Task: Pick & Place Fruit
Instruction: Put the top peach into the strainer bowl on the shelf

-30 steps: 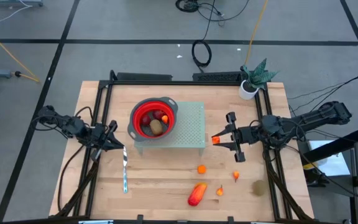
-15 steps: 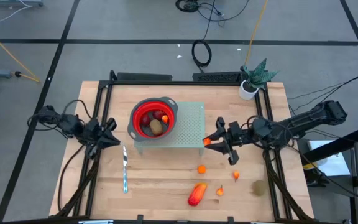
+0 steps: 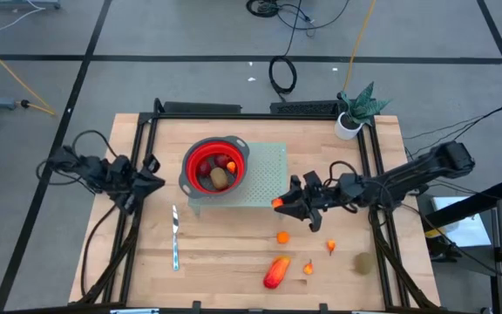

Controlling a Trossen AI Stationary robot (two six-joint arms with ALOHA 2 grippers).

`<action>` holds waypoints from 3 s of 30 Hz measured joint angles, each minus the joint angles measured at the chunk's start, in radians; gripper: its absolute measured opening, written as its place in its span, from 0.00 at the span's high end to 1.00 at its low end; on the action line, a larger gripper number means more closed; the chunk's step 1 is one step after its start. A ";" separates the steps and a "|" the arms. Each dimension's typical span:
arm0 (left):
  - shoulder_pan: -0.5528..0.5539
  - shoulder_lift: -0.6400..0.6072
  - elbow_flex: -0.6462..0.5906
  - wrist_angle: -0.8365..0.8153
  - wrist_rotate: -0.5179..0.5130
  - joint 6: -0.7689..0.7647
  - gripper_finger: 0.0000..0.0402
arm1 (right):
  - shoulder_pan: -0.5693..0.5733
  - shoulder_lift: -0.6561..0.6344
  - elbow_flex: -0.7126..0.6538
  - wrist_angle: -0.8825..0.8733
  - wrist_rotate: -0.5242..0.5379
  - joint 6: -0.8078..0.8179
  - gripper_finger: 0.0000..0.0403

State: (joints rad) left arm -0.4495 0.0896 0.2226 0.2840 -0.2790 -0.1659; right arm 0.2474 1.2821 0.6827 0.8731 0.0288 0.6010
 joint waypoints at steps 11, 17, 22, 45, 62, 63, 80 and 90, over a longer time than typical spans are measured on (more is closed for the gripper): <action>0.000 0.328 0.075 0.138 -0.063 0.065 0.95 | -0.035 0.075 0.011 0.081 0.000 0.102 0.74; 0.001 0.511 0.205 0.126 -0.064 0.139 0.95 | -0.043 0.075 0.074 0.017 -0.004 0.072 0.75; 0.005 0.631 0.335 0.025 -0.089 0.169 0.95 | -0.044 0.076 0.127 -0.048 -0.004 0.059 0.74; 0.114 1.034 0.707 -0.133 0.044 0.173 0.95 | -0.039 0.076 0.171 -0.210 -0.005 0.038 0.74; 0.214 1.193 0.808 -0.111 0.229 0.183 0.94 | 0.003 0.076 0.171 -0.236 0.000 -0.037 0.74; 0.219 1.200 0.811 -0.111 0.243 0.184 0.94 | 0.003 0.076 0.171 -0.238 0.000 -0.042 0.74; 0.249 1.278 0.850 -0.068 0.260 0.183 0.46 | 0.003 0.076 0.171 -0.238 0.000 -0.072 0.74; 0.260 1.284 0.850 -0.016 0.278 0.143 0.37 | 0.003 0.076 0.171 -0.238 0.002 -0.087 0.74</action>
State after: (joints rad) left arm -0.1898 1.3735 1.0729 0.2679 -0.0011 -0.0226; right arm 0.2508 1.3582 0.8536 0.6353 0.0307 0.5143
